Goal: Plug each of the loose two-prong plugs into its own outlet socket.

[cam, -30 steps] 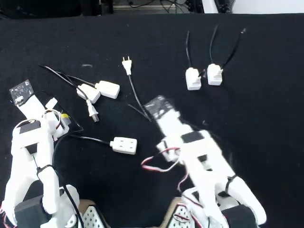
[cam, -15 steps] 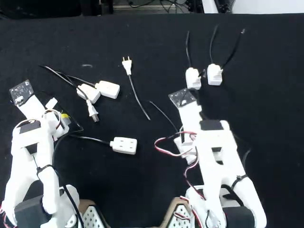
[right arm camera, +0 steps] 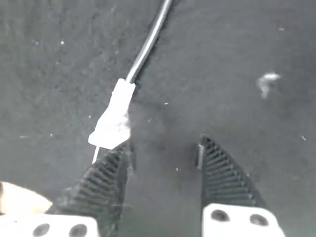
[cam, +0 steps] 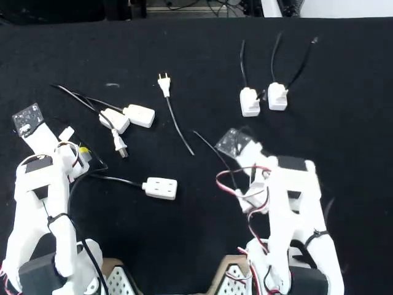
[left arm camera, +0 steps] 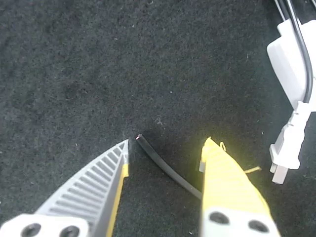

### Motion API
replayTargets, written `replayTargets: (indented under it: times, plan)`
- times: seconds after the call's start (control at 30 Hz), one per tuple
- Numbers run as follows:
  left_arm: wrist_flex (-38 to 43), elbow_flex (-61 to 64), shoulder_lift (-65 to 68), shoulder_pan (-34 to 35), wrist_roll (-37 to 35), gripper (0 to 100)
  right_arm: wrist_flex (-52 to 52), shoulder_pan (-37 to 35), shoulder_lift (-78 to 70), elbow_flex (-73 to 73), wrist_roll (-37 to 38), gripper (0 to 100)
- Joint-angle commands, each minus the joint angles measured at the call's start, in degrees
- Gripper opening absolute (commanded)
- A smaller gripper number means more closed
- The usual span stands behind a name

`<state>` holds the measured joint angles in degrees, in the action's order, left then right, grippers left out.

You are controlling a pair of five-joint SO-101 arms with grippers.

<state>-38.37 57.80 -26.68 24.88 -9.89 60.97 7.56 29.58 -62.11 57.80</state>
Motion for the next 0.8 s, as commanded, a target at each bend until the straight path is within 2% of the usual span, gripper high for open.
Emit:
replayTargets:
  times: [0.0, 0.2, 0.4, 0.77]
  plan:
    - [0.79, -0.31, -1.14, -0.40, 0.70, 24, -5.63, 1.23, 0.04, -2.51, 1.49, 18.7]
    - [0.79, -0.31, -1.23, -0.40, 0.70, 24, -6.51, -0.62, 0.04, -4.70, 1.32, 18.7]
    - [0.79, -0.31, -1.14, -0.40, 0.70, 24, 3.60, -7.30, 0.13, -3.47, 0.70, 18.7]
    - [0.79, -0.31, -1.14, -0.40, 0.70, 24, 5.19, -18.64, 0.13, 1.63, -14.15, 18.7]
